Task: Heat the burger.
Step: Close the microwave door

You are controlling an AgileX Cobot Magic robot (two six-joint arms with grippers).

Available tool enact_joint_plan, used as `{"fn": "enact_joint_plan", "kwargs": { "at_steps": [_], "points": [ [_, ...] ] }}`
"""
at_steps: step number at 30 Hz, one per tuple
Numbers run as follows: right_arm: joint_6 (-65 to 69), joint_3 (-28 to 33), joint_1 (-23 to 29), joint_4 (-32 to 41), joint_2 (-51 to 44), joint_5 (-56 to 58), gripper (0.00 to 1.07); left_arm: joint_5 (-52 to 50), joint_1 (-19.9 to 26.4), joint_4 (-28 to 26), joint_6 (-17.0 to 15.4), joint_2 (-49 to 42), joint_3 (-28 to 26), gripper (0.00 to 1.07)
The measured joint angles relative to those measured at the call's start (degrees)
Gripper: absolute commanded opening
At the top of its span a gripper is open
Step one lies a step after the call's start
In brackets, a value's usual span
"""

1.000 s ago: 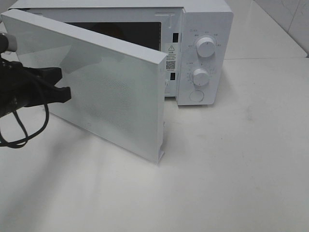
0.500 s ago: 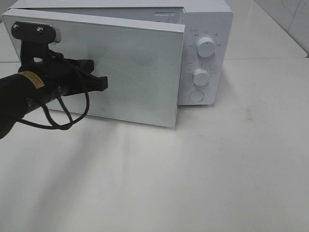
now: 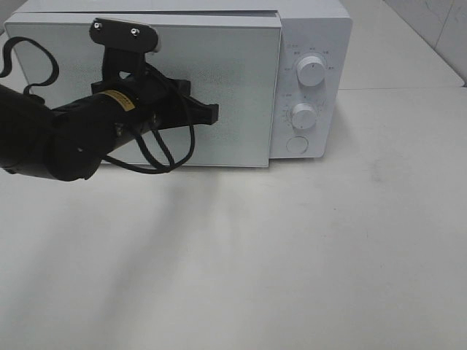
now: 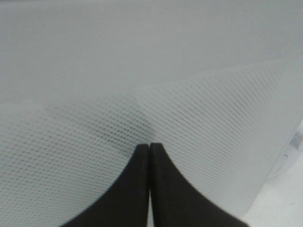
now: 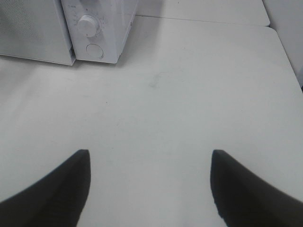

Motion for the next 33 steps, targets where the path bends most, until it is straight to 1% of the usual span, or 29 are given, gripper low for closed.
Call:
{"fn": "enact_joint_plan", "kwargs": {
  "at_steps": [2,3,4,5,7,9,15,17,21,22,29,33],
  "points": [
    [0.0,0.0,0.0,0.0,0.0,0.0,0.70,0.6,-0.2,-0.1,0.0,0.3,-0.6,0.00],
    [0.0,0.0,0.0,0.0,0.0,0.0,0.70,2.1,-0.5,-0.3,0.2,1.3,-2.0,0.00],
    [0.0,0.0,0.0,0.0,0.0,0.0,0.70,2.1,-0.5,-0.3,0.2,1.3,-2.0,0.00],
    [0.0,0.0,0.0,0.0,0.0,0.0,0.70,2.8,-0.5,-0.6,0.4,2.1,-3.6,0.00],
    [0.0,0.0,0.0,0.0,0.0,0.0,0.70,3.2,-0.5,-0.6,0.5,2.4,-4.2,0.00],
    [0.0,0.0,0.0,0.0,0.0,0.0,0.70,5.4,-1.0,-0.5,0.4,3.6,-6.2,0.00],
    [0.0,0.0,0.0,0.0,0.0,0.0,0.70,7.6,-1.4,-0.1,0.5,4.7,-8.3,0.00],
    [0.0,0.0,0.0,0.0,0.0,0.0,0.70,8.3,-1.5,-0.4,0.6,6.0,-10.3,0.00],
    [0.0,0.0,0.0,0.0,0.0,0.0,0.70,9.2,-2.0,-0.8,0.9,7.3,-11.9,0.00],
    [0.0,0.0,0.0,0.0,0.0,0.0,0.70,10.4,-2.3,-0.9,1.3,8.0,-13.0,0.00],
    [0.0,0.0,0.0,0.0,0.0,0.0,0.70,14.2,-2.3,-1.1,2.3,8.1,-14.2,0.00],
    [0.0,0.0,0.0,0.0,0.0,0.0,0.70,17.6,-2.1,-2.9,2.6,6.8,-14.5,0.00]
  ]
}}
